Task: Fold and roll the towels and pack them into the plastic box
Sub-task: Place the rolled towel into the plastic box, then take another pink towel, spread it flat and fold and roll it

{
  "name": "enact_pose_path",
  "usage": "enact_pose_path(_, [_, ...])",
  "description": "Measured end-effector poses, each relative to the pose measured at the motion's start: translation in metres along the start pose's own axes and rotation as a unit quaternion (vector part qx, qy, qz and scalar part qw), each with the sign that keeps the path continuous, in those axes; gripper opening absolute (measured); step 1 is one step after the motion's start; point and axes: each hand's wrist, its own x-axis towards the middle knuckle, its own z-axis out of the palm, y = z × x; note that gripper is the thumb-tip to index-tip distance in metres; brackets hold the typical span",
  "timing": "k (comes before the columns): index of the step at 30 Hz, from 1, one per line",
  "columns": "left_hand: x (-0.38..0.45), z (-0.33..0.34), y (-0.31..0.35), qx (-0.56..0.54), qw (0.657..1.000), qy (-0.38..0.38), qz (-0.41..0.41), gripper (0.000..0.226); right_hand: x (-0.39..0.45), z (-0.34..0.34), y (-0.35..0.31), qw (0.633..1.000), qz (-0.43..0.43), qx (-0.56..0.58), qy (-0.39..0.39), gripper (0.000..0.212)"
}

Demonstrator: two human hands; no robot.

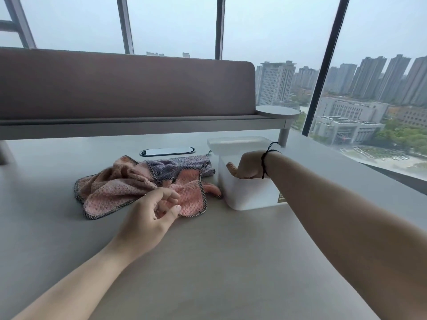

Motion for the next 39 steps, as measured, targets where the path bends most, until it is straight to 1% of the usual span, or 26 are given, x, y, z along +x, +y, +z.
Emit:
enact_pose_path(1, [0.000,0.000,-0.001,-0.003,1.000,0.001,-0.002,0.018,0.000,0.002,-0.002,1.000,0.000,-0.031,-0.005,0.056])
enact_pose_path(5, [0.001,-0.001,-0.001,0.004,1.000,0.016,-0.004,0.018,0.011,0.010,-0.007,0.999,0.028,-0.013,-0.023,0.057])
enact_pose_path(7, [0.002,0.000,0.001,0.005,1.000,0.020,0.001,0.018,0.012,0.015,-0.009,0.998,0.017,-0.059,-0.011,0.061])
enact_pose_path(8, [0.002,0.000,0.002,0.009,1.000,0.022,0.006,0.018,0.015,0.016,-0.009,0.998,0.008,-0.066,0.008,0.058])
enact_pose_path(10, [0.003,-0.002,0.001,0.034,0.999,0.026,0.022,0.020,0.019,0.014,-0.007,0.997,0.010,-0.034,0.074,0.036])
enact_pose_path(12, [0.004,-0.004,-0.005,0.077,0.996,0.020,0.031,0.026,0.014,0.009,-0.009,0.984,0.004,0.023,0.175,0.023])
enact_pose_path(13, [0.004,-0.005,-0.008,0.108,0.994,0.010,0.030,0.031,0.006,0.008,-0.013,0.968,-0.006,0.049,0.248,0.014])
enact_pose_path(14, [0.004,-0.005,-0.011,0.141,0.990,-0.002,0.028,0.035,-0.006,0.009,-0.021,0.945,-0.032,0.083,0.315,0.010])
enact_pose_path(15, [0.003,-0.005,-0.013,0.173,0.984,-0.012,0.025,0.039,-0.020,0.014,-0.030,0.923,-0.074,0.121,0.359,0.010])
enact_pose_path(16, [0.003,-0.004,-0.016,0.195,0.980,-0.017,0.021,0.041,-0.035,0.023,-0.041,0.910,-0.130,0.142,0.368,0.011])
enact_pose_path(17, [0.001,-0.006,-0.015,0.203,0.979,-0.021,0.012,0.040,-0.047,0.037,-0.052,0.909,-0.187,0.142,0.344,0.013])
enact_pose_path(19, [0.000,-0.009,-0.013,0.201,0.979,-0.029,-0.003,0.027,-0.071,0.071,-0.074,0.919,-0.276,0.104,0.262,0.023])
enact_pose_path(20, [-0.001,-0.012,-0.012,0.200,0.979,-0.030,-0.004,0.022,-0.077,0.090,-0.083,0.921,-0.300,0.092,0.232,0.030])
enact_pose_path(21, [-0.003,-0.016,-0.011,0.197,0.980,-0.027,-0.003,0.021,-0.079,0.107,-0.089,0.921,-0.310,0.087,0.219,0.035])
enact_pose_path(23, [-0.008,-0.022,-0.011,0.179,0.984,-0.008,0.006,0.020,-0.075,0.125,-0.096,0.920,-0.300,0.100,0.231,0.040])
enact_pose_path(25, [-0.013,-0.027,-0.008,0.177,0.983,0.023,0.043,0.015,-0.072,0.129,-0.099,0.914,-0.295,0.118,0.252,0.030])
enact_pose_path(26, [-0.016,-0.028,-0.006,0.190,0.978,0.046,0.071,0.012,-0.072,0.129,-0.099,0.907,-0.304,0.118,0.265,0.022])
enact_pose_path(27, [-0.017,-0.029,-0.001,0.211,0.970,0.072,0.096,0.010,-0.072,0.130,-0.098,0.899,-0.313,0.117,0.284,0.021])
enact_pose_path(29, [-0.020,-0.035,0.005,0.252,0.955,0.115,0.101,0.017,-0.076,0.129,-0.097,0.889,-0.305,0.139,0.310,0.025])
enact_pose_path(30, [-0.021,-0.040,0.005,0.271,0.950,0.128,0.089,0.027,-0.078,0.126,-0.095,0.889,-0.291,0.162,0.314,0.024])
enact_pose_path(32, [-0.023,-0.053,0.002,0.298,0.944,0.129,0.056,0.048,-0.082,0.115,-0.089,0.889,-0.255,0.227,0.307,0.027])
enact_pose_path(33, [-0.024,-0.062,-0.001,0.290,0.948,0.125,0.040,0.053,-0.083,0.108,-0.085,0.884,-0.246,0.260,0.301,0.029])
enact_pose_path(35, [-0.024,-0.083,0.000,0.204,0.971,0.127,0.010,0.051,-0.088,0.088,-0.078,0.873,-0.242,0.309,0.288,0.030])
enact_pose_path(37, [-0.023,-0.103,0.005,0.074,0.991,0.113,-0.018,0.039,-0.095,0.068,-0.075,0.864,-0.255,0.337,0.271,0.039])
enact_pose_path(38, [-0.023,-0.110,0.011,0.011,0.994,0.099,-0.032,0.035,-0.099,0.057,-0.075,0.857,-0.270,0.351,0.265,0.044])
enact_pose_path(39, [-0.023,-0.116,0.017,-0.042,0.994,0.088,-0.048,0.036,-0.103,0.047,-0.076,0.847,-0.283,0.372,0.255,0.047])
